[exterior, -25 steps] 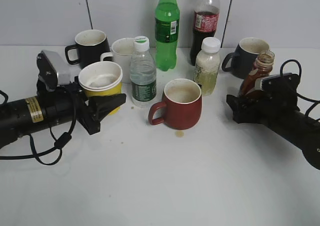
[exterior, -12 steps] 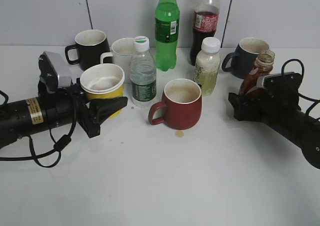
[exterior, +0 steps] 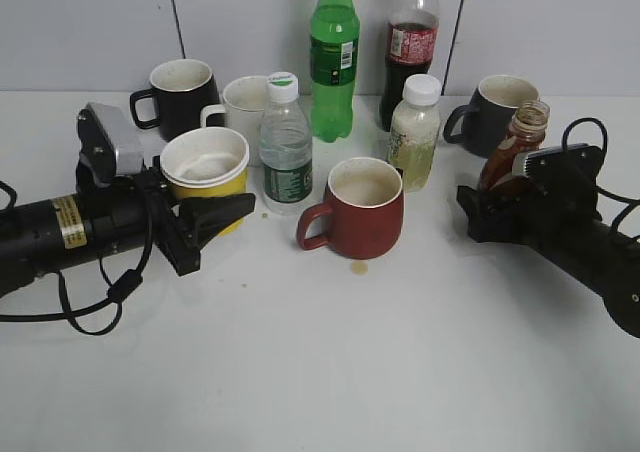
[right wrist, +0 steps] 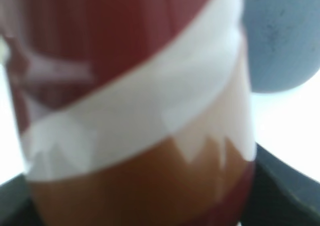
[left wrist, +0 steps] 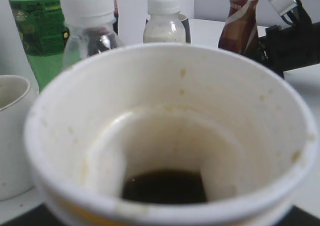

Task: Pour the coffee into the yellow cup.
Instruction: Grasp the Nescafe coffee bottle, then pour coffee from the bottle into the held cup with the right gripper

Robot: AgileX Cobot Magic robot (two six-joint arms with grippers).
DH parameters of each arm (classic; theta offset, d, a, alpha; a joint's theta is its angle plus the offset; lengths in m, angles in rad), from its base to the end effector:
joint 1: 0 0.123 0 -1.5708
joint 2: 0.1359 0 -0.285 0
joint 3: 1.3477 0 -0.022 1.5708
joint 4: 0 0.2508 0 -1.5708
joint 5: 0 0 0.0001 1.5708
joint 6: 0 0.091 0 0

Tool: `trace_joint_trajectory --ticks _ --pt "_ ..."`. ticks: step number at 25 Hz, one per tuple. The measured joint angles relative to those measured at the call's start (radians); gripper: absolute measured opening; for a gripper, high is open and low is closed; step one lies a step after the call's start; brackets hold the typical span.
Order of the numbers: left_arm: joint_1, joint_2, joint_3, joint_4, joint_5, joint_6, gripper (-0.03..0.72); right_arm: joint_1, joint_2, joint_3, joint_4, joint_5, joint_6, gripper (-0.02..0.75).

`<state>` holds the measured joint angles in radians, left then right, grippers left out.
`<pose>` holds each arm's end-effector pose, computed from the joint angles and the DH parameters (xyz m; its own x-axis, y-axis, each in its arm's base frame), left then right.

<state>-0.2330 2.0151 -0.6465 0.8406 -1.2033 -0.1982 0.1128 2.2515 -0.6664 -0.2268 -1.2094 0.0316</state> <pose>0.2895 -0.1337 0.1120 -0.0716 0.1517 -0.9858 0.8514 0.5243 0.0189 0.3287 0.0565 0.0435 -0.2752 -0.0802 -0.9580 -0.3240 0.9460 0.0139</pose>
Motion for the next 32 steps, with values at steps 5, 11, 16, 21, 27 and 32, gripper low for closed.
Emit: trace_joint_trajectory --ticks 5,11,16,21,27,32 --pt "0.000 0.000 0.000 0.000 0.000 0.000 0.395 0.000 0.000 0.000 -0.001 0.000 -0.004 0.541" --pt "0.000 0.000 0.000 0.000 0.000 0.000 0.395 0.000 -0.012 0.000 -0.027 0.010 -0.006 0.503" --pt "0.000 0.000 0.000 0.000 0.000 -0.014 0.395 0.000 -0.067 0.001 -0.041 0.023 -0.006 0.504" --pt "0.000 0.000 0.000 0.000 0.000 -0.039 0.395 0.000 -0.169 0.015 -0.125 0.031 -0.007 0.504" --pt "-0.037 0.000 0.000 -0.002 0.000 -0.041 0.395 0.018 -0.367 0.020 -0.256 0.117 -0.002 0.504" --pt "-0.099 -0.009 0.000 -0.007 0.001 -0.042 0.395 0.126 -0.538 0.020 -0.272 0.272 -0.010 0.503"
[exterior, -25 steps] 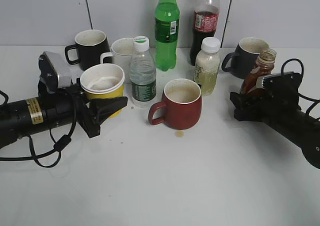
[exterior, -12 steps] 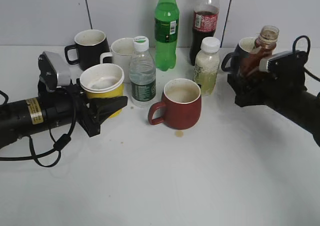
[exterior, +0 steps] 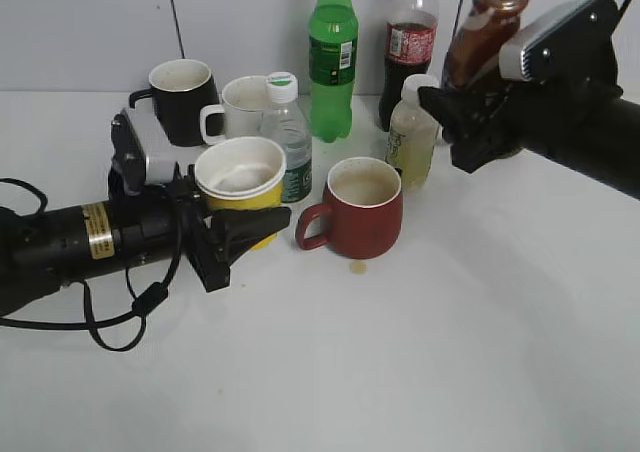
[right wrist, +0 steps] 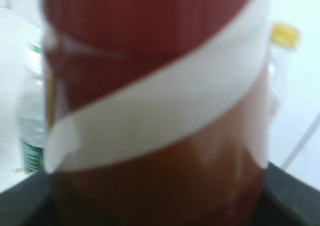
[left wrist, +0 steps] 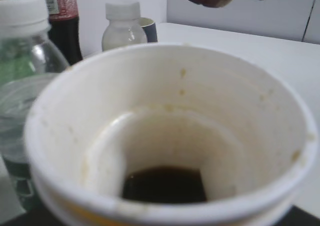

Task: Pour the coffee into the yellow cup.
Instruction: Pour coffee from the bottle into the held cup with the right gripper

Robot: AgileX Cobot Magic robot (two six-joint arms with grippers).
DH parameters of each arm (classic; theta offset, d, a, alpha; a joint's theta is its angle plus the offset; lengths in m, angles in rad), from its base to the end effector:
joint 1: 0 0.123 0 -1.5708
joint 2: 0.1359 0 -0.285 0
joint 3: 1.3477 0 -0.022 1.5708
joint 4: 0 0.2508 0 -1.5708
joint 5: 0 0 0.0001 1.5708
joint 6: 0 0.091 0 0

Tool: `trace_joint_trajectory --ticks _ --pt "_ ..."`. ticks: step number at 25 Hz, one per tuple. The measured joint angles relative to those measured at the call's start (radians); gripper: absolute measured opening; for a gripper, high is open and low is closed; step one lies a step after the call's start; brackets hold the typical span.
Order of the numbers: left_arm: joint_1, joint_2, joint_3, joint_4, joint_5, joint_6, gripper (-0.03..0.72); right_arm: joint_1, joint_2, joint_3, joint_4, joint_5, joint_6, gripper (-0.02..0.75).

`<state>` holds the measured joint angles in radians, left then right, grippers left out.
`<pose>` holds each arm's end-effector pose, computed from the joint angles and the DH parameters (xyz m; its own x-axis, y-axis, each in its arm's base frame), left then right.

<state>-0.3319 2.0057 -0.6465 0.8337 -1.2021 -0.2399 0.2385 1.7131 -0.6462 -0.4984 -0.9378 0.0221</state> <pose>0.2755 -0.1614 0.1150 -0.0870 0.1352 -0.9870 0.8929 0.4499 -0.0170 0.3025 0.1096 0.1922 0.0710 -0.2537 -0.9647 -0.5949 0.7655 -0.2451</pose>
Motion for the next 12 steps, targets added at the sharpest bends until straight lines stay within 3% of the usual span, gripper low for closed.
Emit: trace_joint_trajectory --ticks 12 --pt "-0.089 -0.182 0.000 0.032 0.120 -0.124 0.394 0.251 -0.064 -0.083 -0.007 0.288 -0.213 0.503"
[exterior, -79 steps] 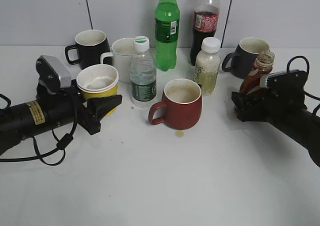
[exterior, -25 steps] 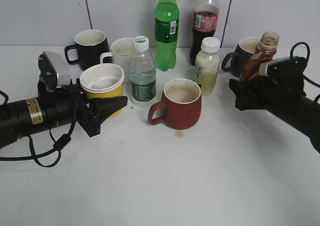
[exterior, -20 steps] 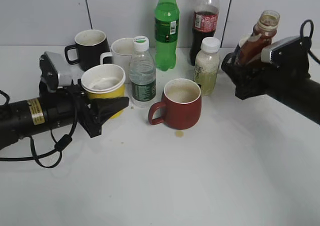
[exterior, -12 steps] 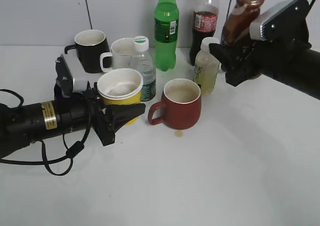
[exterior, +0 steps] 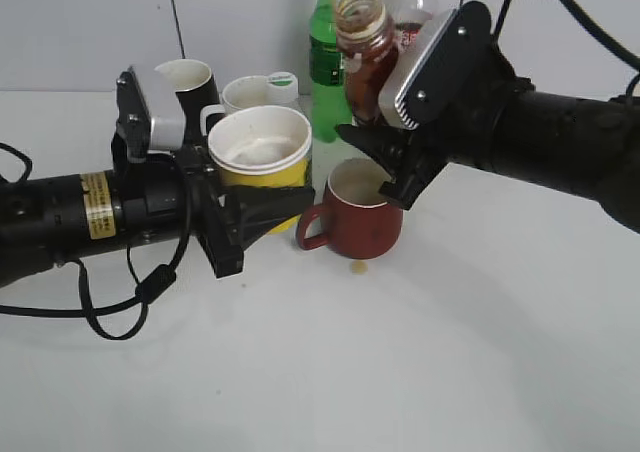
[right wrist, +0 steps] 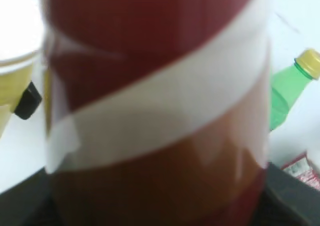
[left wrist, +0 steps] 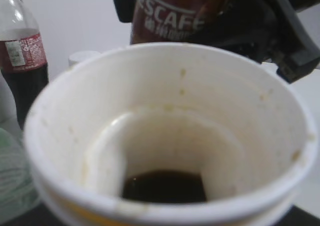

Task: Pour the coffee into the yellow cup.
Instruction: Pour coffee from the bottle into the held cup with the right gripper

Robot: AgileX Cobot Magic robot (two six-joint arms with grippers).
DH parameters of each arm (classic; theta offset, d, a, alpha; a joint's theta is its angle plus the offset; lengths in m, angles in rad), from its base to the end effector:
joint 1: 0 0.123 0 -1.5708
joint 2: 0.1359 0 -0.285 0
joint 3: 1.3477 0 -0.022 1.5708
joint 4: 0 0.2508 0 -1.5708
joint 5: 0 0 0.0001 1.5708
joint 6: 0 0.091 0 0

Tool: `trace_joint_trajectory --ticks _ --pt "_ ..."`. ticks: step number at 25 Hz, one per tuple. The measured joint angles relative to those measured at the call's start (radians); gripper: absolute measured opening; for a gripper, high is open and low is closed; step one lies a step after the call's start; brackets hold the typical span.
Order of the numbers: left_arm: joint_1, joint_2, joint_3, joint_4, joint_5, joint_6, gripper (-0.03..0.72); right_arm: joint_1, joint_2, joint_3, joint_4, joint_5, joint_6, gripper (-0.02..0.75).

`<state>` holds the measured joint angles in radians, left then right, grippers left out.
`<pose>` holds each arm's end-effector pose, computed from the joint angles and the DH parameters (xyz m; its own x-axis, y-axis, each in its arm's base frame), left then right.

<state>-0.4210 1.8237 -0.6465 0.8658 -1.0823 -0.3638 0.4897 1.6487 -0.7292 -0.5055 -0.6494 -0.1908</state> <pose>0.2574 -0.1823 0.1607 -0.0587 0.1396 -0.9885 0.9205 0.3907 0.0005 0.2787 0.1787 0.2096 0.2223 -0.4986 -0.8378 -0.6980 0.5185 -0.4938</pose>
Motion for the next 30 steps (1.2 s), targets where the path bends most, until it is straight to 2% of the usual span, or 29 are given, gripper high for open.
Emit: trace_joint_trajectory --ticks 8,17,30 --pt "-0.001 -0.018 0.000 0.144 0.017 -0.100 0.394 0.010 0.000 -0.055 -0.005 0.063 -0.205 0.503" --pt "-0.028 -0.018 -0.001 0.148 0.016 -0.108 0.393 0.010 -0.001 -0.057 -0.005 0.065 -0.486 0.503" --pt "-0.032 -0.019 -0.020 0.212 0.016 -0.137 0.391 0.010 -0.001 -0.057 -0.007 0.064 -0.637 0.503"
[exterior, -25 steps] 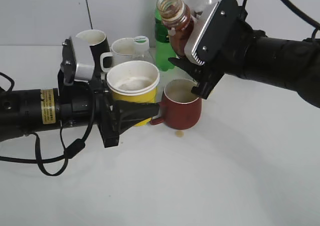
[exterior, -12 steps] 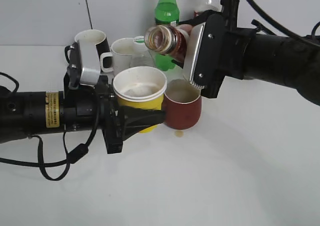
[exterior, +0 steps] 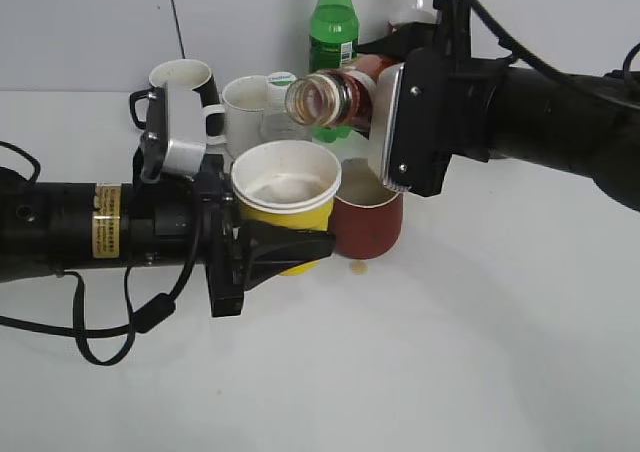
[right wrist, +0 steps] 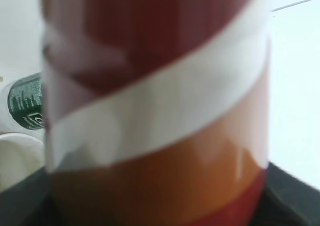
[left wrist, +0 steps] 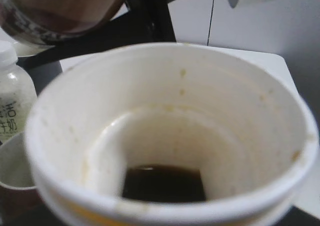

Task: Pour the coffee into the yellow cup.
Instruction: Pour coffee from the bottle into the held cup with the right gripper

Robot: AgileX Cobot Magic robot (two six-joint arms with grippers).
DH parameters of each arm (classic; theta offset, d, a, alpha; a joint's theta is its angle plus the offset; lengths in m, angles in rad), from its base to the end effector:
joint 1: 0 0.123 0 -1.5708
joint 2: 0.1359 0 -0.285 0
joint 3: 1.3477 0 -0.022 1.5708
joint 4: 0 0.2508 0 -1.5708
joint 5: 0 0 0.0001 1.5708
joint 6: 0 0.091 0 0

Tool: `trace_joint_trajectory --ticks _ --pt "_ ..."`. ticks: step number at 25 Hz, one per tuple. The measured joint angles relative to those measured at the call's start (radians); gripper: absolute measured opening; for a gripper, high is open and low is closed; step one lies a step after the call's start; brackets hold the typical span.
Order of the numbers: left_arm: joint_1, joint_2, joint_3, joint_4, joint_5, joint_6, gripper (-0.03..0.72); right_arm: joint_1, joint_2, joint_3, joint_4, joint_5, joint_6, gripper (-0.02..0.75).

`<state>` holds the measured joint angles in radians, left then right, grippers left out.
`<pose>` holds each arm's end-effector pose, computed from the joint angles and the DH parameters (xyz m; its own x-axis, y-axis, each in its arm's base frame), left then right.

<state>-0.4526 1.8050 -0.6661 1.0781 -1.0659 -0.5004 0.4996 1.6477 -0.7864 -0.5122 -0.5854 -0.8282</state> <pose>0.2402 -0.1948 0.1622 -0.0799 0.2023 -0.9761 0.9761 0.2142 -0.0356 0.2865 0.1844 0.2202 0.5946 -0.7218 -0.3543 -0.4145 0.1024 -0.9043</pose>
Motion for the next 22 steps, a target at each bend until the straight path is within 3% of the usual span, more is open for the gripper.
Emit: trace_joint_trajectory --ticks 22 --pt "-0.028 0.000 -0.001 0.041 -0.014 -0.001 0.391 0.000 0.000 0.000 0.000 -0.018 -0.201 0.503"
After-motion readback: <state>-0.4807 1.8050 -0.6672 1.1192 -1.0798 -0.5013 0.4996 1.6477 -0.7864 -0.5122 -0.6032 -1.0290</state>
